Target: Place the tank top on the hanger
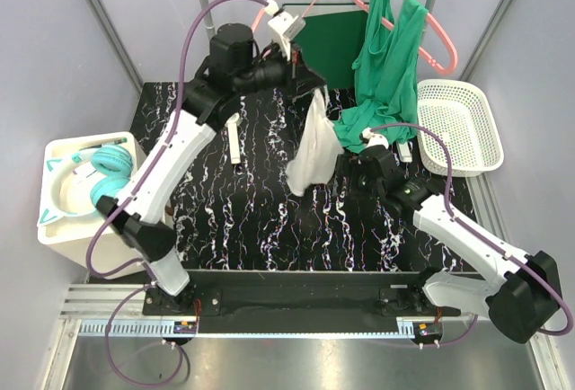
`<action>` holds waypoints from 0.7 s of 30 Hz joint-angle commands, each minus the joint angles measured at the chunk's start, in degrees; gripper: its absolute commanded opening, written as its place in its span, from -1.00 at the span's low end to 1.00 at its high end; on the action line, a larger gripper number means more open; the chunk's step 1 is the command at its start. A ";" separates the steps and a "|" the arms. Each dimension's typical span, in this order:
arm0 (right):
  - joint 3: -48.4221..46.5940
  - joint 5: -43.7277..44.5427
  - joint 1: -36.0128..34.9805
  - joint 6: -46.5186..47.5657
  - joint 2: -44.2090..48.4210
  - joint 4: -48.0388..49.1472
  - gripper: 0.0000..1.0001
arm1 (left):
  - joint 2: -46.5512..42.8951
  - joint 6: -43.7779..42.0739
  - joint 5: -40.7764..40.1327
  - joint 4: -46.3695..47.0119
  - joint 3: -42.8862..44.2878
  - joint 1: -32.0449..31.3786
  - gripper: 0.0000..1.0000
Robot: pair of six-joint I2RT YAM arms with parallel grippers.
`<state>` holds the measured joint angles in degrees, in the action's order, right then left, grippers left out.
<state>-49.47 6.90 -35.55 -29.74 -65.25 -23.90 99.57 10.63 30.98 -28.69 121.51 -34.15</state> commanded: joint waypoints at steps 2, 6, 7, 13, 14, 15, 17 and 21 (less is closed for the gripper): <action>-2.03 2.33 0.13 0.47 1.80 -0.97 0.85 | -15.09 -10.27 -5.02 0.83 -17.82 2.77 -1.00; -3.26 2.33 0.13 0.82 1.53 -3.69 0.84 | -24.66 -12.13 -36.10 -0.84 -31.23 3.04 -1.00; -3.52 2.59 0.13 1.60 1.45 -3.96 0.84 | -25.73 -10.82 -44.87 -0.76 -33.51 3.21 -1.00; -6.95 3.83 0.22 4.95 -2.77 -5.36 0.84 | -30.48 -4.76 -45.22 0.29 -51.87 3.57 -0.78; -7.39 3.74 0.13 5.13 -3.12 -5.37 0.84 | -30.66 -2.48 -45.74 0.65 -56.52 3.48 -0.68; -8.26 3.65 0.13 5.04 -3.91 -5.37 0.84 | -30.49 1.72 -45.92 0.48 -58.39 3.48 0.03; -9.58 2.17 0.13 5.04 -4.70 -5.10 0.84 | -30.49 4.47 -45.14 0.47 -63.04 3.57 0.52; -14.67 -1.09 0.13 5.30 -6.02 -3.70 0.82 | -35.56 10.44 -46.53 0.56 -68.68 3.56 0.95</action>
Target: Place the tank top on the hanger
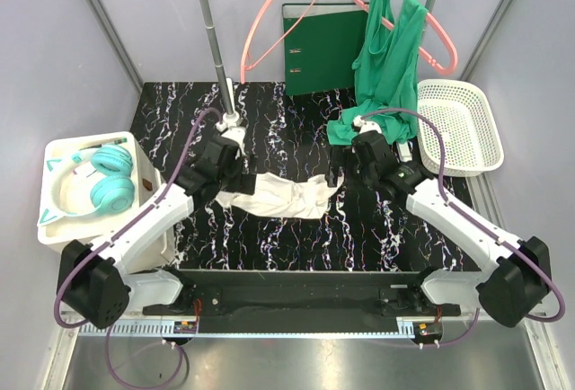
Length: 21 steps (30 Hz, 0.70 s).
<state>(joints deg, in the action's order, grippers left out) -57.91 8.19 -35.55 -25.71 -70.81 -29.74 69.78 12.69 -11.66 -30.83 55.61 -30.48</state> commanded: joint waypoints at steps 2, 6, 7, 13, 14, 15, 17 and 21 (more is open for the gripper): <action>-8.35 -3.52 -0.04 1.72 -1.00 3.19 0.81 | -8.68 9.81 -4.60 2.79 -4.63 -0.11 0.98; -17.38 -5.28 -0.75 2.33 -4.24 3.98 0.80 | -15.19 9.55 -2.85 0.17 -4.38 0.16 0.98; -19.24 -5.63 -1.18 2.60 -5.12 4.25 0.79 | -15.81 9.37 -2.41 -0.80 -3.33 0.33 0.98; -38.39 -5.55 -4.61 4.71 -15.14 4.60 0.78 | -17.13 6.74 2.17 -7.58 0.11 0.69 0.98; -40.94 -5.90 -4.70 4.62 -18.37 4.86 0.77 | -18.00 6.39 2.08 -7.58 -0.33 0.68 0.98; -46.27 -6.51 -5.23 4.62 -20.14 5.21 0.77 | -18.53 5.78 1.21 -7.32 -0.85 0.77 0.98; -54.19 -7.65 -5.67 4.62 -25.75 5.74 0.76 | -19.50 5.16 -0.37 -7.32 -1.65 0.77 0.98; -68.27 -8.01 -6.37 4.45 -35.70 5.92 0.76 | -20.65 4.71 -2.67 -7.14 -2.97 0.69 0.98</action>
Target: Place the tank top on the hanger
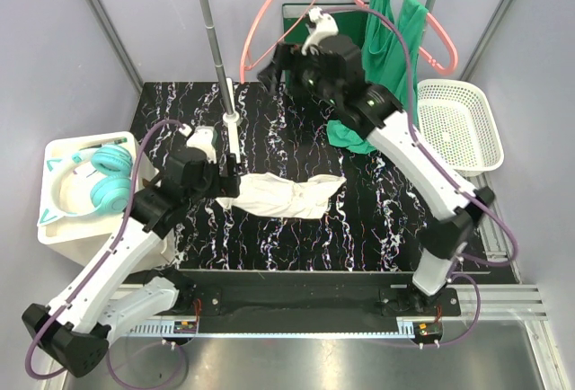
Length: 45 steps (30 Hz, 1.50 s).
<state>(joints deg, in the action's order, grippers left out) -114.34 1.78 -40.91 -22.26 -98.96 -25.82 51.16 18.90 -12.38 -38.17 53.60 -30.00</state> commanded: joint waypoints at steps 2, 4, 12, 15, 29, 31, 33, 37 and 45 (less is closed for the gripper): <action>-21.12 -1.61 -1.11 0.99 -14.11 1.92 0.76 | -2.55 -1.32 -1.33 0.29 -1.75 0.38 0.98; -27.48 1.62 -1.54 1.69 -18.62 1.57 0.76 | -2.99 -1.14 -0.81 0.29 -2.54 0.29 0.98; -46.84 16.48 -2.07 3.54 -33.84 1.12 0.76 | -4.13 -0.88 0.08 0.47 -3.24 0.38 0.98; -45.89 19.38 -2.16 4.68 -34.02 1.21 0.76 | -4.49 -0.97 -0.45 0.47 -3.42 0.38 0.98; -32.87 30.20 -3.48 13.38 -22.60 -0.62 0.62 | -4.57 -0.79 -0.10 0.47 -3.51 0.73 0.98; -32.00 31.79 -3.57 14.00 -21.63 -1.07 0.56 | -4.40 -0.70 -0.01 0.47 -3.59 0.64 0.98; -31.73 32.67 -3.48 15.14 -21.37 -1.68 0.50 | -4.31 -0.70 0.25 0.56 -3.51 0.64 0.98; -31.64 32.93 -3.48 16.46 -20.75 -2.91 0.22 | -4.13 -0.70 0.52 0.56 -3.51 0.73 0.98; -32.26 33.55 -3.48 17.95 -20.75 -5.46 -0.22 | -4.57 -0.79 0.34 0.56 -3.51 0.73 0.98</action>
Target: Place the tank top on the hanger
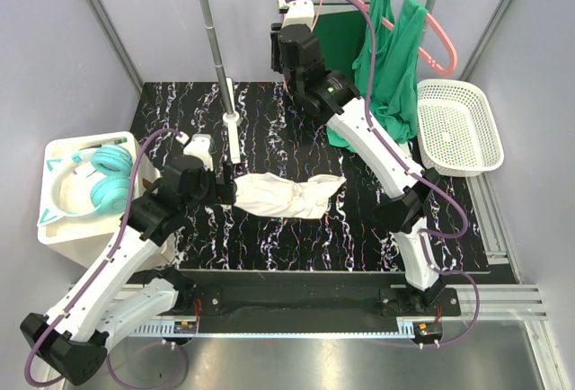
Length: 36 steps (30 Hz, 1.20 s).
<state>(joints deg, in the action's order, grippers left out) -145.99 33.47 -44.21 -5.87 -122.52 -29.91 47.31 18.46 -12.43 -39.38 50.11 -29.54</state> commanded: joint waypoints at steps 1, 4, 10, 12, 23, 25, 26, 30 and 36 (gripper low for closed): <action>-0.78 1.77 -0.18 1.74 3.16 -1.90 -0.25 | -0.81 -0.35 0.47 1.67 -0.10 0.36 0.98; -0.96 1.16 -0.18 1.82 3.95 -3.13 -0.45 | -0.90 -0.27 0.47 1.67 -0.10 0.36 0.98; -1.22 -0.77 -0.18 3.49 6.50 -3.31 -0.93 | -0.73 -0.26 1.00 1.67 -0.10 0.36 0.98; -2.62 -1.83 -0.18 4.89 6.24 -3.22 -1.00 | -0.64 -0.27 1.00 1.67 -0.10 0.36 0.98; -9.04 -2.89 -0.18 10.70 5.01 -2.43 -1.00 | -0.90 -0.26 1.00 1.67 -0.10 0.62 0.98; -9.05 -3.15 -0.18 10.97 5.45 -2.34 -1.00 | -0.81 -0.26 1.00 1.76 -0.19 0.62 0.98; -8.78 -3.15 -0.18 11.05 5.88 -2.34 -1.00 | -0.82 -0.26 1.00 1.67 -0.19 0.62 0.98; -3.26 -5.69 -0.18 9.74 9.48 -2.26 -1.00 | -0.64 -0.35 0.04 1.67 -0.36 0.71 0.98; 13.87 -12.98 -0.27 7.89 19.94 2.13 -1.00 | 0.41 -0.53 -1.81 1.58 -0.71 0.71 0.98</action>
<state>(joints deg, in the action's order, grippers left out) -138.61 26.63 -44.14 2.61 -111.68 -34.94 47.35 18.46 -12.71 -39.40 49.98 -29.19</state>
